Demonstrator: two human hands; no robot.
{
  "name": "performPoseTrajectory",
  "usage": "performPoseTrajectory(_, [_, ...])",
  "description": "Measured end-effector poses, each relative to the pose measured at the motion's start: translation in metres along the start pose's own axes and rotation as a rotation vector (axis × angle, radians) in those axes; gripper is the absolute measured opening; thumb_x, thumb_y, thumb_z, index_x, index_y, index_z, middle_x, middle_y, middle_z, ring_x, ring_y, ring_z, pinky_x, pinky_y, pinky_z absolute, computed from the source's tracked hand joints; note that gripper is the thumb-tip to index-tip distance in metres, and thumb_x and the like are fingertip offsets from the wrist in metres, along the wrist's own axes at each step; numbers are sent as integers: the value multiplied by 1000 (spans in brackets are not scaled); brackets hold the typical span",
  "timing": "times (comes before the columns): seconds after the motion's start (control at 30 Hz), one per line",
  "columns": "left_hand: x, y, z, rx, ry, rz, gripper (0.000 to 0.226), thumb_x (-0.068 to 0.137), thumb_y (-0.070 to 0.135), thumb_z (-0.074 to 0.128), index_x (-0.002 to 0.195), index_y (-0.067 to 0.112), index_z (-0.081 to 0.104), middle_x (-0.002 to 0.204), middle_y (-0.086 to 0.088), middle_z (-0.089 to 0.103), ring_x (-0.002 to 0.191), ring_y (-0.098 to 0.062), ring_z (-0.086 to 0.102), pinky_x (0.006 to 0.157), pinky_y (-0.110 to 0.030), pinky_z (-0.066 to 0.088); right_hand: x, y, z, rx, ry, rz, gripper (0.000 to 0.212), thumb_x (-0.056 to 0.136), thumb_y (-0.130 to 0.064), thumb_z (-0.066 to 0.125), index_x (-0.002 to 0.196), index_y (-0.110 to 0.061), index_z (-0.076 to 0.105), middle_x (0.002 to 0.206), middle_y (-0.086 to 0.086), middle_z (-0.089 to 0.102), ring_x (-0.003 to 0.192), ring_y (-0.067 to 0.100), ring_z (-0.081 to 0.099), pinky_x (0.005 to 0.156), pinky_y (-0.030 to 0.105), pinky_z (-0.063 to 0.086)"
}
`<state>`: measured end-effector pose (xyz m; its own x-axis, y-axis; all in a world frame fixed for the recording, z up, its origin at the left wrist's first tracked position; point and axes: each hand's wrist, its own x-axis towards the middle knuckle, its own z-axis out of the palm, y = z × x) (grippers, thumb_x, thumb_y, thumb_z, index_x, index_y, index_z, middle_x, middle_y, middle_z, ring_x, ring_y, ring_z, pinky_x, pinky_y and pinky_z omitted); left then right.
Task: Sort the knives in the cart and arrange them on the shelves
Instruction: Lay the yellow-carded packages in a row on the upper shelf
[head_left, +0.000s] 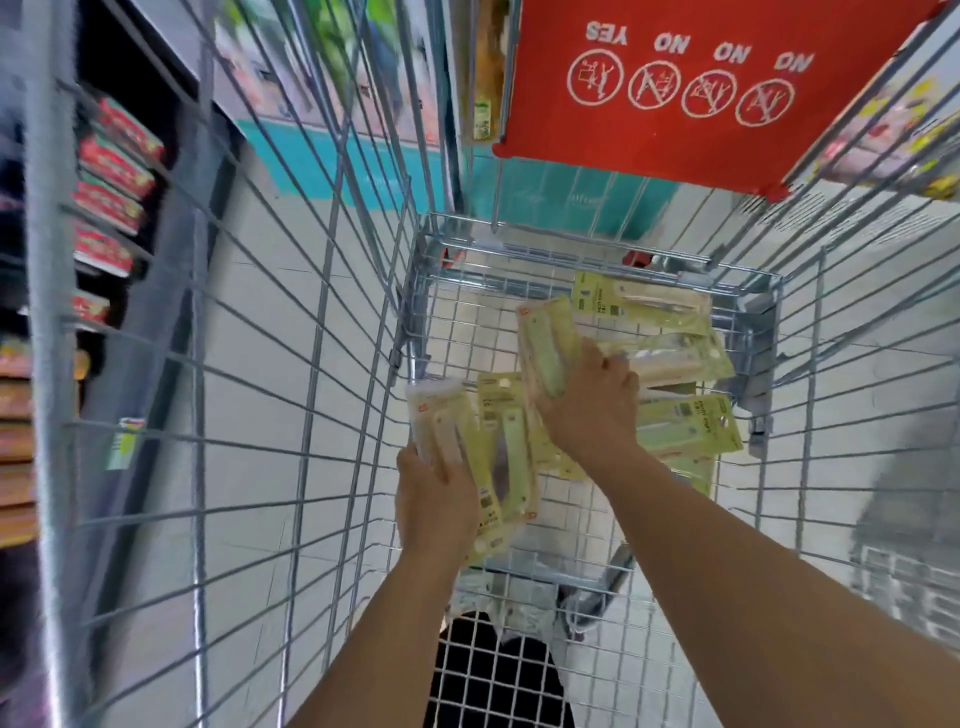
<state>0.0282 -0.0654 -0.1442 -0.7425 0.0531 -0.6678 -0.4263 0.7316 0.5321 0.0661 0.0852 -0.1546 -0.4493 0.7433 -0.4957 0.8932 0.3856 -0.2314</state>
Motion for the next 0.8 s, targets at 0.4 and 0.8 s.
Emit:
performPoseTrajectory(0.4, [-5,-18,-12,39,64,-56,25,96,44,39,103,19,41,85,-1,57,68,-15,56,47,-23,33,-75,-10,38,282,-176,34,57,89,-28,59,133,-5,32,128,13,43,112,29,46,90,36,44])
performPoseTrajectory(0.8, [0,-34,-15,110,-3,-24,30,96,39,39,117,17,45,83,8,54,68,-9,53,47,-22,34,-84,-18,65,234,-92,232,70,84,-40,64,133,-4,29,136,14,31,122,31,32,102,35,28])
